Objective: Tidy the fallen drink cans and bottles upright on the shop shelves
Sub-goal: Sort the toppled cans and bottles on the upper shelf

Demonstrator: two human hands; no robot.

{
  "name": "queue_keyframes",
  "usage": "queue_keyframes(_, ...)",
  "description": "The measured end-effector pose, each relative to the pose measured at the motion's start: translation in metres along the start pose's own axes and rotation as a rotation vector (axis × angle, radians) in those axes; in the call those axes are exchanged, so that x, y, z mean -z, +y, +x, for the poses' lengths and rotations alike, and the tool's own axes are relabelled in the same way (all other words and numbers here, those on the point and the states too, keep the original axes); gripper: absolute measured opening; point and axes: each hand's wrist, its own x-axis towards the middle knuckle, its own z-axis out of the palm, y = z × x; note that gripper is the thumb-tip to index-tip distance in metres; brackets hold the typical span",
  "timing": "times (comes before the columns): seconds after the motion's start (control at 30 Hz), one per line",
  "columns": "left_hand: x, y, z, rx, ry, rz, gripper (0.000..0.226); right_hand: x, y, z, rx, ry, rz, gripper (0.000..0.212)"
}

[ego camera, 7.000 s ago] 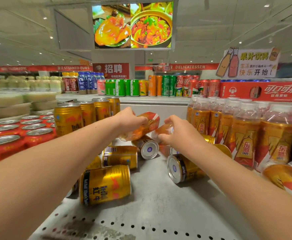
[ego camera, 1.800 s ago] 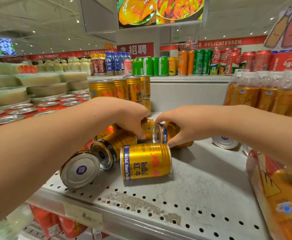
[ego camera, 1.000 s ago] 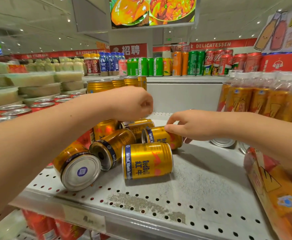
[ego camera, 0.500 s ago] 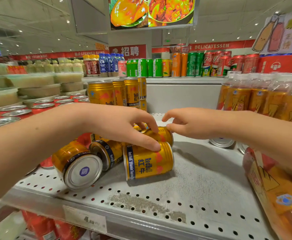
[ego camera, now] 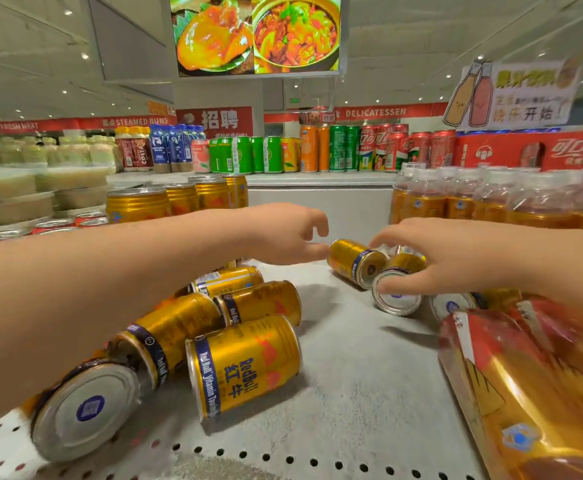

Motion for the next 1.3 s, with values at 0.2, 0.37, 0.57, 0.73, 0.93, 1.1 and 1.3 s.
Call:
queue_keyframes(0.2,-0.022,0.007,0.081,-0.128,-0.141,0.136,0.085,-0.02,0.013,0.013,0.0,-0.038,-0.076,0.067)
queue_keyframes(0.37,-0.043,0.016,0.109,-0.224,-0.205,0.122,0.081,-0.032,0.023,0.022,-0.073,-0.081,-0.093,0.077)
queue_keyframes(0.57,-0.041,-0.006,0.105,-0.119,-0.181,0.124,0.061,-0.031,0.029,0.027,-0.191,-0.1,-0.003,0.083)
queue_keyframes(0.73,-0.013,-0.035,0.077,0.042,-0.189,0.184,0.059,-0.029,0.015,0.035,-0.157,-0.109,0.024,0.077)
queue_keyframes(0.93,-0.012,-0.058,0.05,0.168,-0.334,0.21,0.084,-0.023,-0.011,0.049,-0.095,-0.17,0.071,0.077)
queue_keyframes(1.1,-0.015,-0.065,0.046,0.254,-0.439,0.231,0.084,-0.022,-0.028,0.058,-0.06,-0.175,0.077,0.075)
queue_keyframes(1.3,-0.015,-0.06,0.044,0.256,-0.508,0.213,0.082,-0.019,-0.036,0.042,0.021,-0.155,0.058,0.072)
